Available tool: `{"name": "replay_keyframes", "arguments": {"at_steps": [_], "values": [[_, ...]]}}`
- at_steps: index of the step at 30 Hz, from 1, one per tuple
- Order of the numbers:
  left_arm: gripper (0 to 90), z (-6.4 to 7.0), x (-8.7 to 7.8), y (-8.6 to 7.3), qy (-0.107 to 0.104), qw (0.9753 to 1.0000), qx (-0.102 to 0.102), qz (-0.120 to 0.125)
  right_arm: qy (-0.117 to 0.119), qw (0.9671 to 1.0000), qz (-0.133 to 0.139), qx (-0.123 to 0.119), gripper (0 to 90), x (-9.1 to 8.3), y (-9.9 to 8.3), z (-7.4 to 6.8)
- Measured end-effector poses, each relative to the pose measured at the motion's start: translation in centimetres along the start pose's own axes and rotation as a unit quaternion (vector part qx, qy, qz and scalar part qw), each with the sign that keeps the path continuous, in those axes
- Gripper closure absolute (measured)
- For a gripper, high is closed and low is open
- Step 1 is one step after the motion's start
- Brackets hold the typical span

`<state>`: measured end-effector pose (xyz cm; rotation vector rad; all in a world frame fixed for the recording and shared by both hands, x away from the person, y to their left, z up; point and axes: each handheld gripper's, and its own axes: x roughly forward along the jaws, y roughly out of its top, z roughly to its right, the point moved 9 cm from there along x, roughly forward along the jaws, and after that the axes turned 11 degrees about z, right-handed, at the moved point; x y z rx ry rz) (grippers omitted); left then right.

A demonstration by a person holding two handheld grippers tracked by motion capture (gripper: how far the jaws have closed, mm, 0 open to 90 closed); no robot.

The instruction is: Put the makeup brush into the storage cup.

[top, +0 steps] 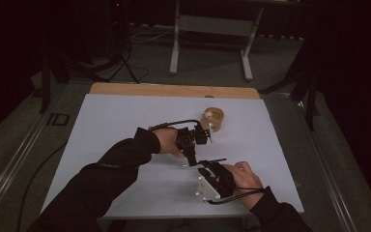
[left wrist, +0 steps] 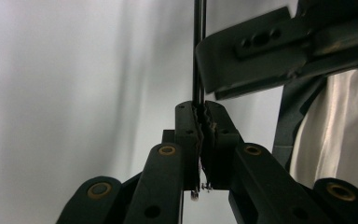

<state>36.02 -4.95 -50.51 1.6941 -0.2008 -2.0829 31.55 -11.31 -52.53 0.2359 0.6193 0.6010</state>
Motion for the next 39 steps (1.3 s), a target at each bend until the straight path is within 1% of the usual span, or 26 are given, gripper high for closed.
{"name": "replay_keyframes", "arguments": {"at_steps": [4,8,9,12,13,14,16,18,19,20,21,23,24,25,27,28,29,30,31,32,33,34,35,37,38,39], "values": [[85.2,0.1,-0.1,0.1,0.002,1.0000,-0.001,0.002,-0.017,0.9993,-0.011,-0.031,75.0,0.2,0.1,0.1],[85.2,0.2,0.0,0.2,-0.001,1.0000,0.002,0.002,-0.019,0.9984,-0.025,-0.047,79.5,0.5,-0.2,0.1],[85.2,0.2,0.0,0.2,-0.001,1.0000,0.004,0.001,-0.021,0.9978,-0.029,-0.056,83.4,0.5,-0.3,0.2],[85.1,0.2,0.1,0.2,0.001,1.0000,0.003,0.004,-0.015,0.9970,-0.038,-0.065,85.5,0.6,-0.4,0.0],[85.1,0.1,0.2,0.3,0.003,0.9999,0.007,0.007,-0.015,0.9964,-0.040,-0.073,85.8,0.6,-0.4,0.0],[85.0,0.1,0.3,0.4,0.009,0.9998,0.015,0.013,-0.014,0.9963,-0.044,-0.072,85.9,0.6,-0.5,0.0],[83.8,-0.1,0.0,0.7,0.022,0.9978,0.049,0.039,-0.016,0.9959,-0.050,-0.073,86.0,0.5,-0.7,0.2],[75.5,-0.6,-0.6,1.1,0.043,0.9949,0.065,0.064,-0.019,0.9962,-0.053,-0.066,86.1,0.4,-1.0,0.6],[68.9,-0.8,-0.9,1.2,0.058,0.9937,0.065,0.070,-0.023,0.9965,-0.055,-0.058,86.1,0.3,-1.1,0.7],[66.1,-1.0,-1.2,1.3,0.066,0.9932,0.063,0.072,-0.024,0.9967,-0.055,-0.055,86.1,0.3,-1.2,0.9],[64.1,-1.2,-1.5,1.3,0.075,0.9926,0.057,0.077,-0.023,0.9969,-0.056,-0.050,86.1,0.2,-1.3,1.0],[53.5,-1.9,-2.1,1.3,0.100,0.9911,0.024,0.085,-0.022,0.9970,-0.054,-0.050,86.1,0.1,-1.5,1.2],[49.2,-2.3,-2.4,1.4,0.106,0.9893,0.013,0.099,-0.020,0.9971,-0.056,-0.047,86.1,0.1,-1.6,1.3],[44.7,-2.5,-2.7,1.3,0.109,0.9884,0.005,0.105,-0.019,0.9974,-0.055,-0.044,86.1,0.2,-1.7,1.4],[29.5,-3.0,-3.2,1.3,0.113,0.9855,-0.014,0.125,-0.011,0.9974,-0.064,-0.031,86.1,0.3,-1.9,1.3],[25.1,-3.1,-3.5,1.1,0.115,0.9847,-0.014,0.130,-0.014,0.9975,-0.062,-0.031,86.1,0.3,-2.0,1.4],[17.3,-3.1,-3.6,1.0,0.111,0.9847,-0.013,0.133,-0.010,0.9978,-0.061,-0.023,86.1,0.4,-2.0,1.3],[11.6,-3.2,-3.8,0.9,0.117,0.9832,-0.017,0.139,-0.005,0.9978,-0.065,-0.015,86.1,0.5,-2.2,1.2],[10.8,-3.4,-4.0,0.8,0.121,0.9815,-0.020,0.147,-0.006,0.9975,-0.070,-0.010,86.1,0.5,-2.3,1.3],[7.3,-3.5,-4.1,0.7,0.116,0.9813,-0.028,0.151,-0.001,0.9977,-0.068,0.003,86.1,0.5,-2.3,1.2],[1.7,-3.5,-4.1,0.7,0.116,0.9813,-0.028,0.151,-0.001,0.9977,-0.067,0.015,86.1,0.6,-2.3,1.3],[0.3,-3.9,-4.7,0.6,0.119,0.9762,-0.036,0.178,-0.004,0.9975,-0.067,0.023,86.1,0.5,-2.3,1.4],[0.3,-4.2,-5.1,0.5,0.132,0.9721,-0.030,0.191,-0.008,0.9976,-0.063,0.029,86.1,0.5,-2.3,1.5],[0.2,-4.6,-5.6,0.4,0.146,0.9649,-0.020,0.218,-0.011,0.9969,-0.057,0.053,86.1,0.4,-2.1,1.6],[0.2,-4.7,-5.8,0.3,0.149,0.9616,-0.017,0.230,-0.012,0.9969,-0.057,0.053,86.1,0.3,-2.1,1.7],[0.3,-4.9,-6.0,0.1,0.152,0.9603,-0.014,0.233,-0.018,0.9967,-0.056,0.056,86.1,0.3,-2.1,1.8]]}}
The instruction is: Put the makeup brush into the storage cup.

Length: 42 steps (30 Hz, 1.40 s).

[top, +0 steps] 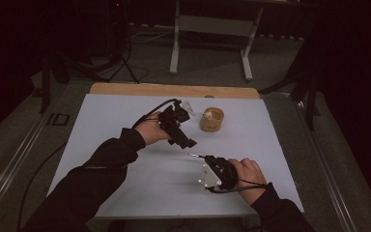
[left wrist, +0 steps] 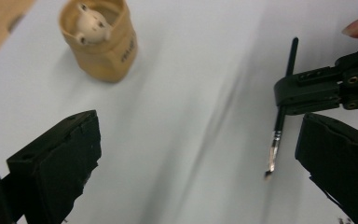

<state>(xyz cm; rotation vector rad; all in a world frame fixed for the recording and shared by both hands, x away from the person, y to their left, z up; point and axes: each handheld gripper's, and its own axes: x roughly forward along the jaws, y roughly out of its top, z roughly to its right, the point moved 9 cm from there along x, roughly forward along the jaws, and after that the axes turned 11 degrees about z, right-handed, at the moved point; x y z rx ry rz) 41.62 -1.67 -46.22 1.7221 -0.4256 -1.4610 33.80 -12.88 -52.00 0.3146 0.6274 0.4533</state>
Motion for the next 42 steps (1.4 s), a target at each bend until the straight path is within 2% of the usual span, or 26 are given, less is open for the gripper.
{"name": "replay_keyframes", "arguments": {"at_steps": [1,4,8,12,14,17,19,20,22,25,26,28,31,37,39,42], "values": [[0.3,-0.4,-0.3,0.0,0.015,0.9998,0.003,0.015,0.000,1.0000,0.001,0.007,86.1,0.0,0.0,0.1],[1.1,-1.3,-1.0,-0.1,0.036,0.9986,0.004,0.039,-0.005,0.9998,0.007,0.018,86.1,-0.3,0.0,0.4],[1.1,-2.0,-1.9,-0.6,0.039,0.9964,-0.018,0.074,-0.008,0.9982,0.019,0.057,86.1,-0.6,-0.1,0.9],[1.2,-2.2,-2.7,-1.5,0.047,0.9942,-0.018,0.095,-0.015,0.9932,0.029,0.112,86.2,-1.1,-0.2,1.7],[1.1,-2.2,-3.0,-1.9,0.049,0.9930,-0.018,0.106,-0.019,0.9916,0.032,0.124,86.2,-1.3,-0.1,2.0],[1.2,-1.7,-3.5,-2.5,0.040,0.9903,-0.026,0.130,-0.023,0.9870,0.041,0.154,86.2,-1.5,0.0,2.6],[1.2,-1.3,-3.7,-3.0,0.035,0.9904,-0.022,0.132,-0.026,0.9845,0.045,0.168,86.2,-1.7,0.1,3.0],[1.2,-1.2,-3.8,-3.2,0.036,0.9904,-0.019,0.132,-0.025,0.9821,0.047,0.181,86.2,-1.8,0.1,3.1],[1.2,-0.9,-4.0,-3.6,0.040,0.9889,-0.018,0.142,-0.027,0.9801,0.051,0.190,86.2,-1.9,0.2,3.5],[1.2,-0.6,-4.2,-4.3,0.037,0.9867,-0.036,0.154,-0.030,0.9745,0.057,0.215,86.2,-2.0,0.3,4.0],[1.2,-0.4,-4.2,-4.7,0.036,0.9874,-0.039,0.149,-0.030,0.9729,0.058,0.222,86.2,-2.0,0.3,4.2],[1.2,0.0,-4.0,-5.5,0.033,0.9885,-0.040,0.142,-0.031,0.9665,0.064,0.246,86.2,-2.1,0.2,4.6],[1.1,0.6,-3.9,-6.6,0.031,0.9888,-0.044,0.139,-0.028,0.9589,0.073,0.273,86.2,-2.2,0.2,5.1],[1.1,1.4,-3.9,-8.1,0.030,0.9875,-0.050,0.146,-0.037,0.9486,0.085,0.303,86.2,-2.4,-0.1,6.3],[1.1,1.7,-3.9,-8.4,0.028,0.9869,-0.054,0.150,-0.038,0.9436,0.088,0.317,86.2,-2.4,-0.3,6.6],[1.2,1.8,-4.1,-8.7,0.035,0.9858,-0.054,0.155,-0.041,0.9399,0.090,0.327,86.2,-2.5,-0.5,7.0]]}}
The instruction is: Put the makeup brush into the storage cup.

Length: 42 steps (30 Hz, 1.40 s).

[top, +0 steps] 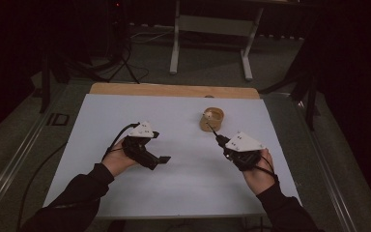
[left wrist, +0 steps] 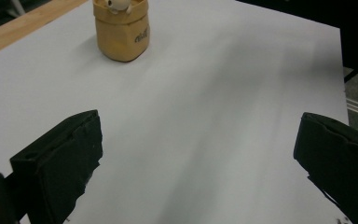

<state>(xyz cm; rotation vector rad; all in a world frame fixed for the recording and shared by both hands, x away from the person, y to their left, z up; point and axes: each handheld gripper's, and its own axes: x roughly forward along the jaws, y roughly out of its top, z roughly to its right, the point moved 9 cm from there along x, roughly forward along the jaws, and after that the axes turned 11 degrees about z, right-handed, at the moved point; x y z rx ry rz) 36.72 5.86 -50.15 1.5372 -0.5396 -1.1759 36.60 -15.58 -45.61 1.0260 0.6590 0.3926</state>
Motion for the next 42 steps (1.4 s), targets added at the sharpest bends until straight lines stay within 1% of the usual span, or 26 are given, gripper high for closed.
{"name": "replay_keyframes", "arguments": {"at_steps": [2,3,4,5,6,9,11,12,13,15,16,18,20,21,22,24,26,27,29,31,33,35,37,41,42], "values": [[1.2,0.1,-0.1,-0.1,0.009,1.0000,-0.001,0.003,-0.005,1.0000,0.001,0.006,86.2,0.0,0.1,0.3],[1.1,0.1,-0.2,-0.2,0.010,0.9999,0.003,0.007,-0.007,0.9999,0.004,0.013,86.2,0.0,0.2,0.5],[1.2,0.3,-0.2,-0.4,0.014,0.9999,0.007,0.005,-0.008,0.9998,0.006,0.015,86.2,0.0,0.2,0.6],[1.1,0.3,-0.2,-0.7,0.017,0.9998,0.010,-0.002,-0.007,0.9998,0.007,0.016,86.2,0.0,0.2,0.7],[1.1,0.5,-0.2,-0.9,0.016,0.9998,0.010,-0.002,-0.004,0.9997,0.008,0.023,86.2,0.0,0.2,0.8],[1.1,1.1,-0.2,-1.7,0.010,0.9999,-0.002,-0.005,-0.002,0.9991,0.013,0.040,86.2,0.0,0.4,1.0],[1.1,1.4,-0.2,-2.1,0.009,0.9999,-0.002,-0.005,0.001,0.9980,0.020,0.060,86.2,0.0,0.6,1.2],[1.1,1.5,-0.2,-2.4,0.008,0.9999,-0.002,-0.007,0.002,0.9977,0.021,0.065,86.2,0.0,0.7,1.3],[1.1,1.6,-0.3,-2.7,0.009,0.9999,-0.004,-0.007,0.002,0.9973,0.023,0.069,86.2,0.1,0.8,1.5],[1.1,1.7,-0.3,-3.1,0.012,0.9998,-0.014,-0.008,-0.002,0.9972,0.025,0.070,86.2,0.1,0.9,1.7],[1.1,1.7,-0.3,-3.3,0.013,0.9998,-0.014,-0.006,-0.001,0.9966,0.029,0.077,86.2,0.1,1.0,1.9],[1.1,1.9,-0.5,-3.5,0.015,0.9997,-0.018,-0.002,-0.005,0.9962,0.029,0.082,86.2,0.2,1.0,2.2],[1.1,1.9,-0.7,-3.7,0.022,0.9997,-0.015,-0.002,-0.009,0.9949,0.035,0.094,86.1,0.3,1.0,2.7],[1.1,2.0,-0.9,-3.8,0.021,0.9996,-0.018,0.003,-0.010,0.9946,0.037,0.096,86.2,0.3,1.1,2.9],[1.1,2.0,-1.0,-3.8,0.024,0.9995,-0.019,0.009,-0.009,0.9933,0.041,0.108,86.2,0.3,1.1,3.1],[1.1,2.1,-1.2,-4.0,0.029,0.9992,-0.023,0.013,-0.016,0.9917,0.047,0.119,86.2,0.4,1.1,3.6],[1.1,2.1,-1.4,-4.4,0.034,0.9991,-0.022,0.014,-0.019,0.9909,0.049,0.124,86.2,0.5,1.2,3.9],[1.1,2.1,-1.6,-4.6,0.036,0.9990,-0.025,0.012,-0.021,0.9908,0.050,0.124,86.2,0.5,1.1,4.0],[1.1,2.2,-1.7,-4.9,0.038,0.9988,-0.027,0.015,-0.023,0.9890,0.055,0.135,86.2,0.6,1.2,4.3],[1.1,2.1,-1.9,-5.2,0.041,0.9985,-0.031,0.016,-0.030,0.9877,0.056,0.143,86.1,0.6,1.1,4.5],[1.1,2.0,-2.0,-5.5,0.043,0.9982,-0.038,0.019,-0.033,0.9854,0.060,0.156,86.1,0.5,1.1,4.7],[1.1,1.9,-2.0,-5.6,0.045,0.9977,-0.045,0.026,-0.041,0.9847,0.059,0.159,86.1,0.5,1.0,4.9],[1.2,1.8,-2.1,-5.8,0.045,0.9973,-0.050,0.028,-0.046,0.9828,0.057,0.170,86.1,0.5,0.8,5.0],[1.1,1.7,-2.2,-5.9,0.047,0.9969,-0.054,0.031,-0.057,0.9785,0.054,0.191,86.1,0.4,0.5,5.3],[1.1,1.7,-2.2,-6.0,0.047,0.9967,-0.057,0.032,-0.060,0.9763,0.053,0.201,86.1,0.4,0.4,5.4]]}}
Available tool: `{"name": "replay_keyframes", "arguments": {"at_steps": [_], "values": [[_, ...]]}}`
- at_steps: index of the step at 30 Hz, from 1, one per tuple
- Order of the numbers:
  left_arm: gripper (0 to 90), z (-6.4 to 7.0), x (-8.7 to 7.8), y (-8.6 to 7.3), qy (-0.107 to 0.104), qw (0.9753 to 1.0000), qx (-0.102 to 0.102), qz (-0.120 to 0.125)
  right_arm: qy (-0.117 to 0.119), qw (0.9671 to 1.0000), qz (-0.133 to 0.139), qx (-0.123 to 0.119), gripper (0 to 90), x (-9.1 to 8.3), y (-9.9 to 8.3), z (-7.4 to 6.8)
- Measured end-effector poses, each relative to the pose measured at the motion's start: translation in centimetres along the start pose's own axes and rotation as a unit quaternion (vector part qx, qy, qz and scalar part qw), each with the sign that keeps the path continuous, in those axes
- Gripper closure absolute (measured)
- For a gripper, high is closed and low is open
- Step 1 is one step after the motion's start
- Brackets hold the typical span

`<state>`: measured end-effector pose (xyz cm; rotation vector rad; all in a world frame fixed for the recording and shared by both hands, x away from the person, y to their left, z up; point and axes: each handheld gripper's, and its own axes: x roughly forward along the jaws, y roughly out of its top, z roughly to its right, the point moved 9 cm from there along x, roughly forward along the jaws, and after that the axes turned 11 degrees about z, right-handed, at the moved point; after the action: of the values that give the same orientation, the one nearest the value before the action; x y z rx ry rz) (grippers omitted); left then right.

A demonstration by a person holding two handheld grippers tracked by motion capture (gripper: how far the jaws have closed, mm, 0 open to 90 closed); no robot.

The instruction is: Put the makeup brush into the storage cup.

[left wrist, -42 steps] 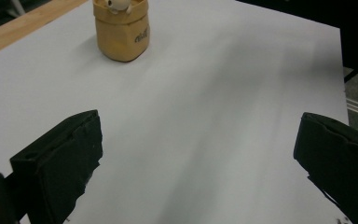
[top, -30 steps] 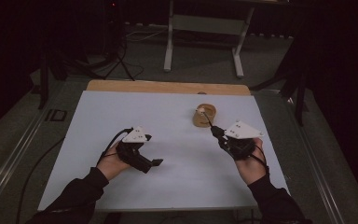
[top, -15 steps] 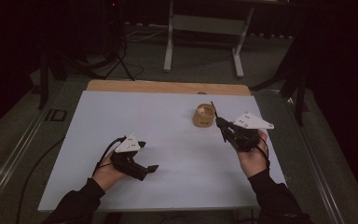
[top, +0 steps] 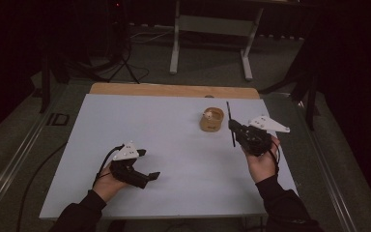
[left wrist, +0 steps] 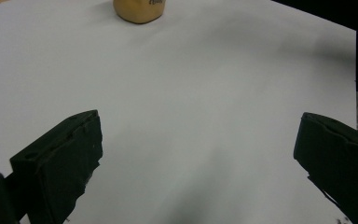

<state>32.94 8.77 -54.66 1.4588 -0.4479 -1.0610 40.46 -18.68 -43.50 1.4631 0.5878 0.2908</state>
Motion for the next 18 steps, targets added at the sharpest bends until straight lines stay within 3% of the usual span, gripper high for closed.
{"name": "replay_keyframes", "arguments": {"at_steps": [5,18], "values": [[1.1,0.2,0.2,-0.1,-0.006,1.0000,0.001,-0.001,-0.012,0.9998,0.001,0.018,86.1,0.0,0.2,0.4],[1.1,0.2,0.2,-0.5,-0.010,0.9999,-0.001,-0.004,-0.015,0.9996,0.023,-0.005,86.1,1.4,1.7,0.6]]}}
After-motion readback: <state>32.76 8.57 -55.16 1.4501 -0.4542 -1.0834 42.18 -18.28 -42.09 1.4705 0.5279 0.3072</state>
